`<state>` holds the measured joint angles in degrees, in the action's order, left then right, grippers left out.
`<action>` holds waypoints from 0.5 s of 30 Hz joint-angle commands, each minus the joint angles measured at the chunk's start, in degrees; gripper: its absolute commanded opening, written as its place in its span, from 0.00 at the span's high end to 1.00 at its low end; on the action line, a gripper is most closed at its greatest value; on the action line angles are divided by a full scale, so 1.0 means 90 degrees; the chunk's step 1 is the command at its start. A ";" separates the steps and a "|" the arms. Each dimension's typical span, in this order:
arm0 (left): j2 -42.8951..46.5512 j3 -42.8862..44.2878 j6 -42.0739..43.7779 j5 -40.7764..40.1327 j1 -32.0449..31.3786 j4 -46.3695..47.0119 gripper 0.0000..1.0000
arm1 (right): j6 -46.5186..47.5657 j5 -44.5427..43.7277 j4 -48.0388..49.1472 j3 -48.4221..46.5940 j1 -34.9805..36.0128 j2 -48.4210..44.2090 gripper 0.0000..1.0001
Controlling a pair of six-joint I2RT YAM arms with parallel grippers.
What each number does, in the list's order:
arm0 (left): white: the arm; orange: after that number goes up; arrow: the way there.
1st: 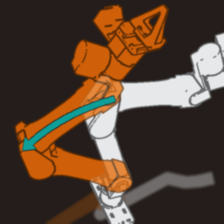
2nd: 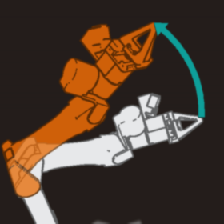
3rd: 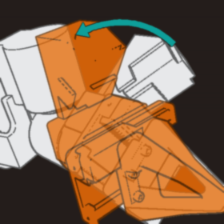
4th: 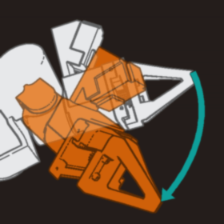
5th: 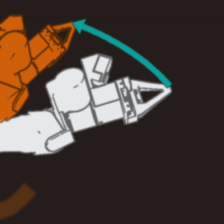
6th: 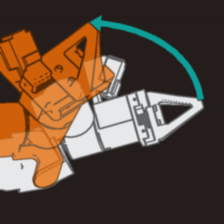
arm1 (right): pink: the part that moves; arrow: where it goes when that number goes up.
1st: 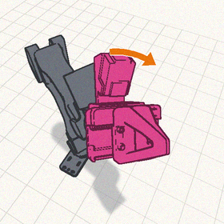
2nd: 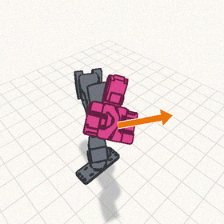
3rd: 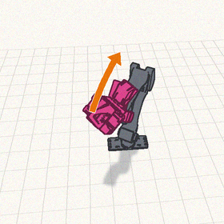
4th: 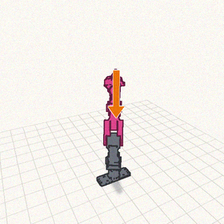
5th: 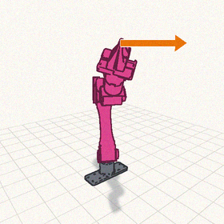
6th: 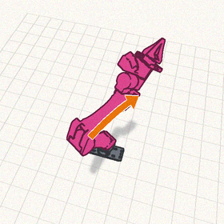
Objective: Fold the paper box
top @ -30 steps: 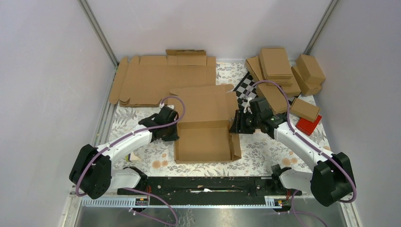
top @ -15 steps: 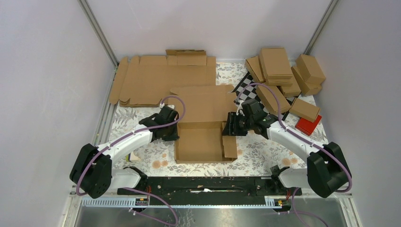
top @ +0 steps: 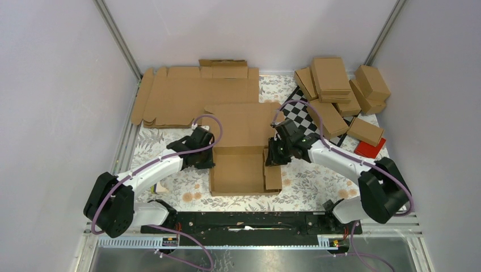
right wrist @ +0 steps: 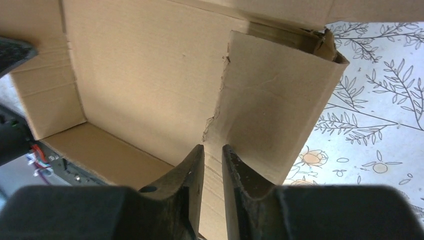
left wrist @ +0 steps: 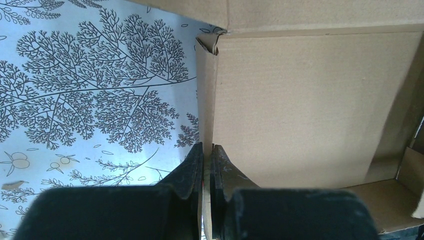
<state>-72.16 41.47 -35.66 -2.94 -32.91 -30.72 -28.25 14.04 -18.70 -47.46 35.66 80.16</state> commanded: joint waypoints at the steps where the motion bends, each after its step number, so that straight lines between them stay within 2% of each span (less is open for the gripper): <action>1: 0.0204 0.0213 -0.0111 0.0097 -0.0025 0.0464 1.00 | 0.0095 -0.1329 -0.0930 -0.0505 0.0306 0.0431 0.75; 9: 0.0369 0.0138 -0.0169 -0.0004 -0.0025 0.0445 1.00 | 0.0114 -0.3385 -0.1910 -0.1034 0.0841 0.0991 0.78; 15: 0.0400 0.0114 -0.0247 -0.0025 -0.0025 0.0445 1.00 | 0.0143 -0.4259 -0.2532 -0.1507 0.1285 0.1524 0.77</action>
<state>-70.87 41.47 -36.73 -2.63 -33.30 -29.78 -27.88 -13.10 -32.88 -58.48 45.36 90.94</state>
